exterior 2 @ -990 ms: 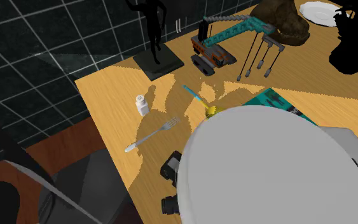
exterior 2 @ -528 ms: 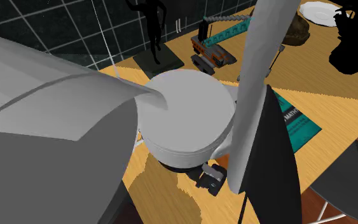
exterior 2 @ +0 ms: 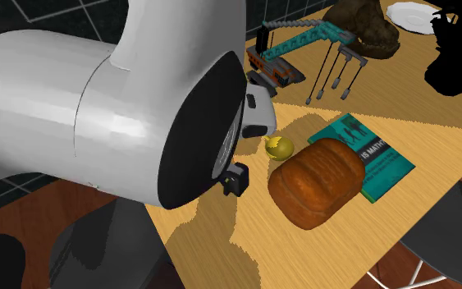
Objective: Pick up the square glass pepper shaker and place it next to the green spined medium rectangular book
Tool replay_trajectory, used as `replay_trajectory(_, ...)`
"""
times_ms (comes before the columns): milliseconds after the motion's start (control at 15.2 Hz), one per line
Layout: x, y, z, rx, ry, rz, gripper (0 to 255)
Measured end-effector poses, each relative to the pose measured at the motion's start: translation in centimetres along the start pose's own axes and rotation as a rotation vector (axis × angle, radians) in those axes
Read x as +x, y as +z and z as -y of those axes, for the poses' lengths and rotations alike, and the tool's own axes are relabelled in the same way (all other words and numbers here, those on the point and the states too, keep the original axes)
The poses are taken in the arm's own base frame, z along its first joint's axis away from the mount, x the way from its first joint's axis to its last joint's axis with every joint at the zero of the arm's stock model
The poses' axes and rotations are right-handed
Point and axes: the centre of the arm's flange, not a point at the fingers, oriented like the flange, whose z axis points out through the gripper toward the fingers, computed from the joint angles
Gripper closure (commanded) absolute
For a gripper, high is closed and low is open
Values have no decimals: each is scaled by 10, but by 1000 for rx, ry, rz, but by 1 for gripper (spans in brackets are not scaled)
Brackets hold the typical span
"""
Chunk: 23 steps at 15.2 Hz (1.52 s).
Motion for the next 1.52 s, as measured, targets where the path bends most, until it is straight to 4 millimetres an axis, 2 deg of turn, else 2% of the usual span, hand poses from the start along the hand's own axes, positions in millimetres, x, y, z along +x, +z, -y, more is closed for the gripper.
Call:
replay_trajectory(726, 57, 74, 109, 2, 13, 39, 0)
replay_trajectory(1320, 103, 133, 206, 4, 24, 72, 0)
replay_trajectory(1518, 109, 149, 217, 4, 26, 76, 0)
